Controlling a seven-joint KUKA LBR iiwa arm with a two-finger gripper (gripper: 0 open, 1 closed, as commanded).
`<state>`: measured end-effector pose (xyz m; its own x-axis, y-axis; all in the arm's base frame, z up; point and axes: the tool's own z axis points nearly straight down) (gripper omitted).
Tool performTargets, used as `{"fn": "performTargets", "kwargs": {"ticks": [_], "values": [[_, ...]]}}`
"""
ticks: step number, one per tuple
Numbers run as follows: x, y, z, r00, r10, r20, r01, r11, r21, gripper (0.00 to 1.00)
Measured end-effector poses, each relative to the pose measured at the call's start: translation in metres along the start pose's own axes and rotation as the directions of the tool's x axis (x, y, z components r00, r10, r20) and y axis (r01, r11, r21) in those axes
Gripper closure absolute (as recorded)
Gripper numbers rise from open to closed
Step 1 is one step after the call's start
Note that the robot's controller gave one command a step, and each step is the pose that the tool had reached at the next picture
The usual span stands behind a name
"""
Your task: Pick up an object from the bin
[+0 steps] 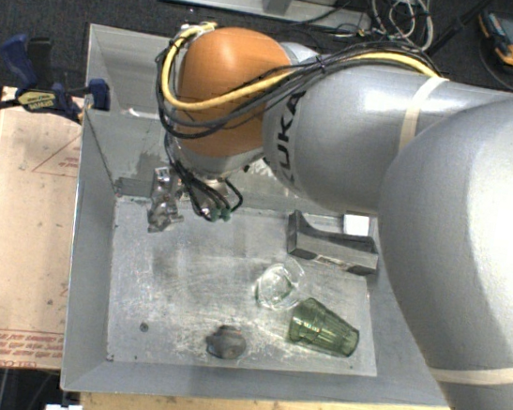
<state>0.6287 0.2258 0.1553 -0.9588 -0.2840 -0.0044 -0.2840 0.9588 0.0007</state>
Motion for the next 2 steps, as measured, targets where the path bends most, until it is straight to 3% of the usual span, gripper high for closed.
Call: {"fn": "performTargets", "kwargs": {"ticks": [1,2], "values": [[0.002,-0.005,0.01,0.988,-0.154,-0.002,0.154,0.988,-0.001,1.0],[0.058,0.02,0.021,0.998,-0.059,-0.004,0.059,0.998,0.0,0.0]]}}
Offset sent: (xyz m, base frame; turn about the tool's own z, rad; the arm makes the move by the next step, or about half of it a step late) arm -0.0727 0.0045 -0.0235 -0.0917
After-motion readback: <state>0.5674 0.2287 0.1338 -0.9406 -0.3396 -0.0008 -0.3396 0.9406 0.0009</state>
